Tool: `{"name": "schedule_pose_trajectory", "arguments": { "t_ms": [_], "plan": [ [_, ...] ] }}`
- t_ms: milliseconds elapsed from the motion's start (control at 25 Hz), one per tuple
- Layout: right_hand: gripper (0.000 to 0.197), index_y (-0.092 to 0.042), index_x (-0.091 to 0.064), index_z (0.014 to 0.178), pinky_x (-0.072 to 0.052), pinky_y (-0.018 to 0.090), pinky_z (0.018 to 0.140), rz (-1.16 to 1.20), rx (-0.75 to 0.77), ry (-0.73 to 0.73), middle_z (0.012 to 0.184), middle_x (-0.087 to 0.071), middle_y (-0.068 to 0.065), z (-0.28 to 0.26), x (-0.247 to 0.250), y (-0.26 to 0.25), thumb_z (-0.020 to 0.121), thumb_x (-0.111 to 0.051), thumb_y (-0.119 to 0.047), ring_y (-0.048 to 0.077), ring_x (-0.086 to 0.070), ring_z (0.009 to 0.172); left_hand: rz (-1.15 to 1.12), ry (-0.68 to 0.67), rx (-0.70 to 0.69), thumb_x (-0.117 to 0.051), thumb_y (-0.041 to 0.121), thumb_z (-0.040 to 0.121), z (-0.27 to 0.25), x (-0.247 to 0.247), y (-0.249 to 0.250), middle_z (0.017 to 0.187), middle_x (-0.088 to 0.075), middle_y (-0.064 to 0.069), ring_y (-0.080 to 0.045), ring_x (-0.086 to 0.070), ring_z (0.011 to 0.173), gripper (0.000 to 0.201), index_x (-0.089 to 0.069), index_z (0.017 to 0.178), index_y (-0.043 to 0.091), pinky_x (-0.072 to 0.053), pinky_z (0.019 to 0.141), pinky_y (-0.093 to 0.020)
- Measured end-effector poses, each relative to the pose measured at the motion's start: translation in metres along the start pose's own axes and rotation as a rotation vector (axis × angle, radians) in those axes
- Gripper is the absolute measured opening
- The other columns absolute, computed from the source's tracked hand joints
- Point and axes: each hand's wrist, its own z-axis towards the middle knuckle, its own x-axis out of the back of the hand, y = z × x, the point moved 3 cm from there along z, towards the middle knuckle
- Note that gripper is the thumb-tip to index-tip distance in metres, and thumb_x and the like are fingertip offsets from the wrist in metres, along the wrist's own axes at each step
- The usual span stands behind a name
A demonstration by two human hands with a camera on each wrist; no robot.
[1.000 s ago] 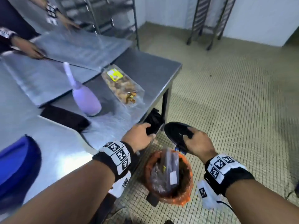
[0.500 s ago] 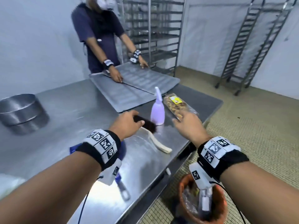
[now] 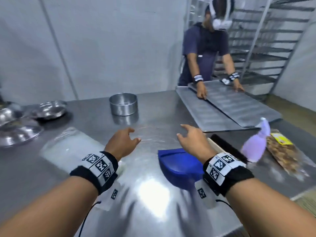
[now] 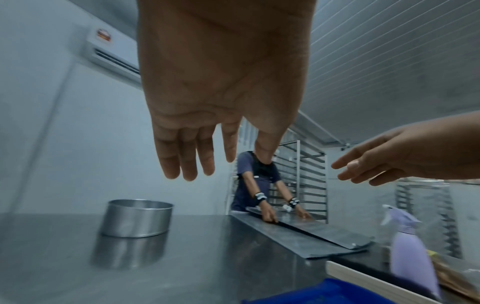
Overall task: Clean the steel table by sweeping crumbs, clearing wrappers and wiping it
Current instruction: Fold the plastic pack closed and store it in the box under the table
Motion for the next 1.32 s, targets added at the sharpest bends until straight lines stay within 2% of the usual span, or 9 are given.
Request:
{"name": "schedule_pose_trajectory", "arguments": {
  "t_ms": [280, 480, 600, 800, 920, 1040, 1160, 1280, 1320],
  "plan": [
    [0.053, -0.021, -0.048, 0.14, -0.043, 0.037, 0.103, 0.077, 0.162, -0.269, 0.134, -0.058, 0.009, 0.064, -0.109, -0.084, 0.09, -0.056, -0.036, 0.029, -0.052, 0.124, 0.07, 0.125, 0.41, -0.061, 0.043, 0.091, 0.007, 0.035, -0.127, 0.138, -0.052, -0.014, -0.028, -0.055, 0.12, 0.059, -0.047, 0.14, 0.015, -0.043, 0.097, -0.033],
    [0.054, -0.021, -0.043, 0.143, -0.043, 0.036, 0.103, 0.136, 0.202, -0.537, 0.137, -0.056, 0.009, 0.072, -0.189, -0.127, 0.091, -0.054, -0.032, 0.028, -0.051, 0.125, -0.02, 0.159, 0.702, -0.063, 0.04, 0.09, -0.004, 0.025, -0.198, 0.143, -0.047, -0.016, -0.031, -0.05, 0.127, 0.063, -0.042, 0.142, 0.011, -0.04, 0.104, -0.035],
    [0.057, -0.02, -0.04, 0.144, -0.045, 0.034, 0.101, 0.135, 0.177, -0.695, 0.135, -0.057, 0.011, 0.069, -0.232, -0.14, 0.09, -0.054, -0.032, 0.027, -0.054, 0.121, -0.162, 0.188, 0.817, -0.067, 0.035, 0.089, -0.008, 0.009, -0.224, 0.146, -0.046, -0.017, -0.032, -0.047, 0.131, 0.071, -0.035, 0.146, 0.008, -0.038, 0.109, -0.038],
    [0.065, -0.013, -0.032, 0.148, -0.038, 0.031, 0.103, 0.126, 0.18, -0.817, 0.144, -0.047, 0.01, 0.072, -0.28, -0.163, 0.093, -0.055, -0.04, 0.027, -0.046, 0.131, -0.325, 0.245, 0.912, -0.067, 0.038, 0.087, 0.002, -0.008, -0.254, 0.151, -0.04, -0.013, -0.031, -0.043, 0.135, 0.084, -0.021, 0.152, 0.012, -0.035, 0.111, -0.036],
    [0.073, -0.01, -0.027, 0.149, -0.037, 0.032, 0.104, 0.119, 0.164, -0.875, 0.148, -0.042, 0.009, 0.077, -0.301, -0.171, 0.093, -0.054, -0.048, 0.027, -0.043, 0.133, -0.401, 0.262, 0.936, -0.069, 0.038, 0.086, 0.009, -0.009, -0.263, 0.145, -0.046, -0.011, -0.029, -0.048, 0.13, 0.082, -0.024, 0.149, 0.01, -0.037, 0.104, -0.032],
    [0.073, -0.01, -0.037, 0.143, -0.04, 0.032, 0.098, 0.185, 0.126, -0.905, 0.141, -0.049, 0.008, 0.078, -0.318, -0.181, 0.089, -0.056, -0.056, 0.027, -0.05, 0.125, -0.509, 0.291, 0.947, -0.075, 0.038, 0.081, 0.02, -0.006, -0.275, 0.137, -0.053, -0.009, -0.028, -0.054, 0.123, 0.083, -0.03, 0.145, 0.011, -0.041, 0.101, -0.032],
    [0.078, -0.011, -0.047, 0.132, -0.045, 0.032, 0.086, 0.207, 0.096, -0.896, 0.128, -0.058, 0.006, 0.082, -0.333, -0.188, 0.078, -0.062, -0.065, 0.026, -0.057, 0.114, -0.642, 0.326, 0.945, -0.083, 0.05, 0.06, 0.031, -0.009, -0.29, 0.127, -0.059, -0.005, -0.028, -0.061, 0.112, 0.095, -0.035, 0.135, 0.016, -0.049, 0.099, -0.04],
    [0.091, -0.015, -0.058, 0.123, -0.051, 0.034, 0.087, 0.223, 0.065, -0.93, 0.118, -0.065, 0.003, 0.089, -0.344, -0.191, 0.057, -0.066, -0.077, 0.023, -0.063, 0.103, -0.747, 0.364, 0.929, -0.086, 0.052, 0.047, 0.04, -0.013, -0.3, 0.117, -0.062, -0.003, -0.028, -0.064, 0.103, 0.097, -0.04, 0.126, 0.018, -0.052, 0.095, -0.044],
    [0.087, -0.017, -0.062, 0.118, -0.052, 0.035, 0.088, 0.26, 0.049, -0.947, 0.113, -0.068, 0.002, 0.089, -0.347, -0.191, 0.055, -0.068, -0.077, 0.021, -0.065, 0.099, -0.76, 0.376, 0.918, -0.088, 0.054, 0.043, 0.043, -0.016, -0.306, 0.115, -0.063, -0.001, -0.026, -0.065, 0.102, 0.1, -0.041, 0.125, 0.02, -0.053, 0.094, -0.044]
  ]
}}
